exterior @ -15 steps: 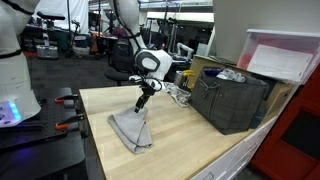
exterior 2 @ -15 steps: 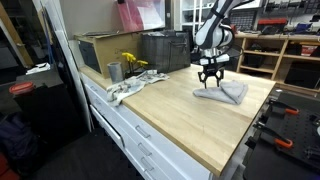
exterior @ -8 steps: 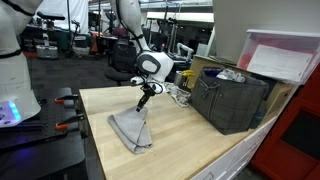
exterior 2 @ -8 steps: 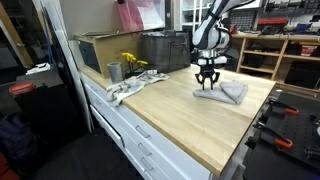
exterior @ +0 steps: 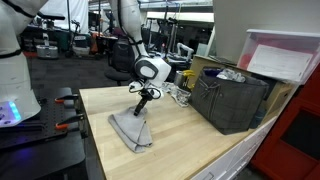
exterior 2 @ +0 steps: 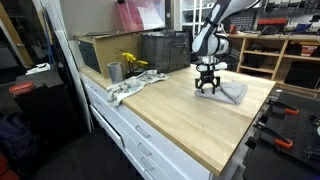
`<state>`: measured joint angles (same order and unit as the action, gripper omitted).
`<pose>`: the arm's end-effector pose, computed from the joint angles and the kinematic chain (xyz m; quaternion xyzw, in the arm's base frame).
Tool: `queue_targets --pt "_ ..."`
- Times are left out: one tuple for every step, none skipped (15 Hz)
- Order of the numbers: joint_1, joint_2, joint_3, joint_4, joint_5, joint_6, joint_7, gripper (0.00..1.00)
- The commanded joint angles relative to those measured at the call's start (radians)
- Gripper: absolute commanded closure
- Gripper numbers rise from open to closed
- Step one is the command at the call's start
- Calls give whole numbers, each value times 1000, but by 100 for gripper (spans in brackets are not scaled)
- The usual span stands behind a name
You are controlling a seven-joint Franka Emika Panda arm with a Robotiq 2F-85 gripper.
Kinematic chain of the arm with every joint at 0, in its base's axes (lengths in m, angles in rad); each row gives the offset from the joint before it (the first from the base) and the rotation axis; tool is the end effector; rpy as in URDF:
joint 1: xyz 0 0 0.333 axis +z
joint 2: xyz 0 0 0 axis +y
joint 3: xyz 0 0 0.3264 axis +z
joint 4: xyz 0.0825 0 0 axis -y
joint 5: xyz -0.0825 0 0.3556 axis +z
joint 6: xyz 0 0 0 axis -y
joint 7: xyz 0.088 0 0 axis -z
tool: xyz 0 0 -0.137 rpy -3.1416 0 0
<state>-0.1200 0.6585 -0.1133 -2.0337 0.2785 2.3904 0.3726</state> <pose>0.5253 -0.1200 0.1014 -0.9058 0.3962 0.1465 0.0328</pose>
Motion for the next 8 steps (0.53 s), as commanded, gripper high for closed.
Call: queue_targets --pt "-5 9 8 7 13 15 -31 67" --pt "-6 3 10 6 17 12 -31 74" --pt "-5 -1 13 9 19 9 -32 81" --pt "-2 -3 14 13 17 7 -30 89" --pt "5 -5 16 20 11 7 -28 96" --pt "11 -6 20 28 9 6 -27 100" --pt "19 -7 26 39 6 3 -25 100" --pt "32 6 41 31 14 33 -24 97"
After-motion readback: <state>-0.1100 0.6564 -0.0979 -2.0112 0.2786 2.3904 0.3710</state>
